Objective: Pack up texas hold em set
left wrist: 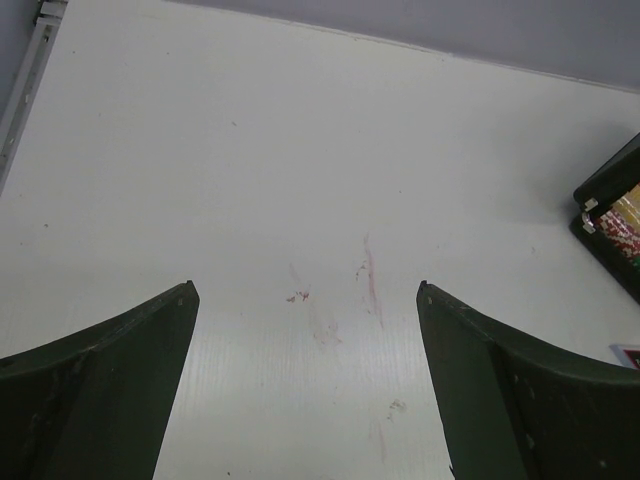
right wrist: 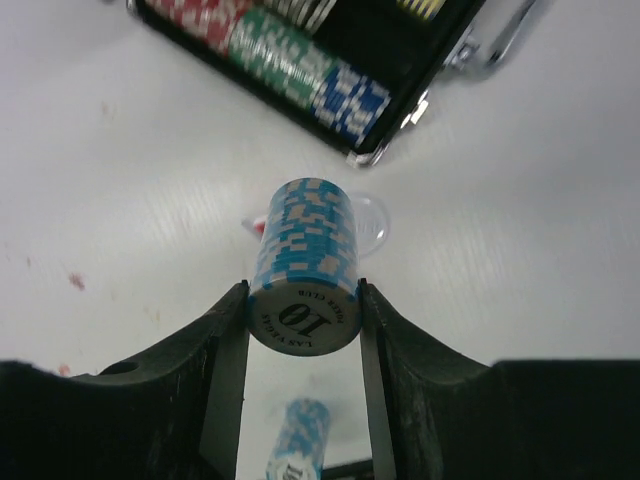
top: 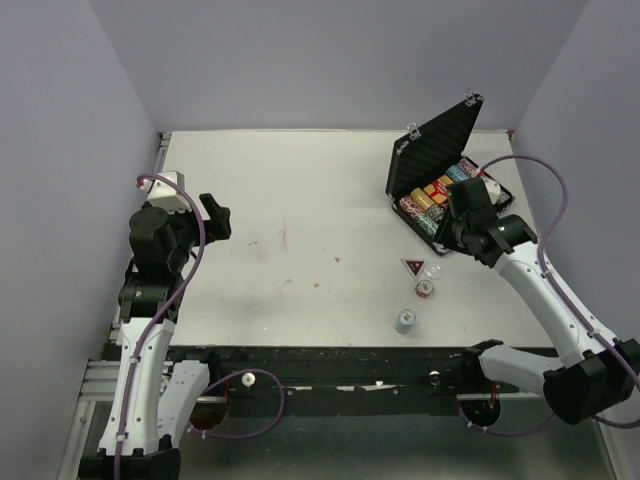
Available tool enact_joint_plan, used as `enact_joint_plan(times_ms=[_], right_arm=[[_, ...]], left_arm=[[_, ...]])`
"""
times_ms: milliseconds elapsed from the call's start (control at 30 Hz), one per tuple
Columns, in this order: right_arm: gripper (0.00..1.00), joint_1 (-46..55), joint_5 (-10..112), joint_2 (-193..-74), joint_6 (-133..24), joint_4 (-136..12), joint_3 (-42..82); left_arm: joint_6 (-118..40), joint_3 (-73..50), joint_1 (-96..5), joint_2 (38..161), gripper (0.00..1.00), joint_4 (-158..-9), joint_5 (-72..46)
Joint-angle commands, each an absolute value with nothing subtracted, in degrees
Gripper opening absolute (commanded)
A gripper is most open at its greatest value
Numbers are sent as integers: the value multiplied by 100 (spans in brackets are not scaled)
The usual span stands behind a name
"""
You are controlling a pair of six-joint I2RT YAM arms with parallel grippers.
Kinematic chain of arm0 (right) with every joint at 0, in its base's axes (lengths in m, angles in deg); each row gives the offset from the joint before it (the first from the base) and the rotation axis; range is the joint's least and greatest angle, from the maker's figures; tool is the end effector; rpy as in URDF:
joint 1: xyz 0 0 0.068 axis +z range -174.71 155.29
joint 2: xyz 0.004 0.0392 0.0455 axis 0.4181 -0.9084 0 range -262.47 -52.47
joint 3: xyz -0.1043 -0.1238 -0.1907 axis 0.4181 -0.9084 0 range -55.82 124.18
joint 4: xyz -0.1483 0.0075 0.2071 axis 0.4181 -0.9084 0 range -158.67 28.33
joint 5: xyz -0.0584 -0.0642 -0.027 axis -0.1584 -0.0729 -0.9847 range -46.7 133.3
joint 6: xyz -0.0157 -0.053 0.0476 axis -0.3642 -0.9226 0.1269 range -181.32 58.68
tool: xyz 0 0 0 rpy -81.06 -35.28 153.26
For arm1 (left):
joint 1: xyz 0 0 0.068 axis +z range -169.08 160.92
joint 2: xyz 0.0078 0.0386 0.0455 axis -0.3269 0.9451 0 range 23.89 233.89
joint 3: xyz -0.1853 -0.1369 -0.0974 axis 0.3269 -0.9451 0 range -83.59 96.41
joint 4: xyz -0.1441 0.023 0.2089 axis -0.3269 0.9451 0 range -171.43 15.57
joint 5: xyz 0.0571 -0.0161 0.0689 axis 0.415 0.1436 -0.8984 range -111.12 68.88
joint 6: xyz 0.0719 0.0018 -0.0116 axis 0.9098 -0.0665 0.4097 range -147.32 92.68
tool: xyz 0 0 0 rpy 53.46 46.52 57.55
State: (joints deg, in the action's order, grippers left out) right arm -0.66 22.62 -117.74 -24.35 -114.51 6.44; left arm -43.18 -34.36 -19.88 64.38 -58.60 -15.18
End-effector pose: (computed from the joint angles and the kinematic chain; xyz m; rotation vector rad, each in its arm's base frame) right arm 0.2220 0.0757 0.2711 0.4122 2.4216 -0.0030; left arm 0.1932 -0.0089 0.3324 -0.1659 1.8180 -0.2998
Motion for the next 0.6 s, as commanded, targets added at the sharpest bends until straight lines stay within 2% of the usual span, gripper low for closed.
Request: enact_joint_plan(times_ms=[0, 100, 267, 567], right_arm=[[1, -897, 2038, -11619, -2985, -9598, 553], [1, -1152, 1843, -11557, -3038, -8692, 158], [1, -1776, 2212, -11504, -2933, -7663, -492], [1, -2295, 2757, -11803, -2862, -7328, -871]], left_arm=[[-4261, -3498, -1961, 6326, 99, -5928, -1593], [-4252, -3499, -1961, 6344, 99, -5928, -1637], [-4270, -3507, -1961, 6344, 99, -5936, -1584], [-4279, -3499, -1961, 6326, 99, -5919, -1567]])
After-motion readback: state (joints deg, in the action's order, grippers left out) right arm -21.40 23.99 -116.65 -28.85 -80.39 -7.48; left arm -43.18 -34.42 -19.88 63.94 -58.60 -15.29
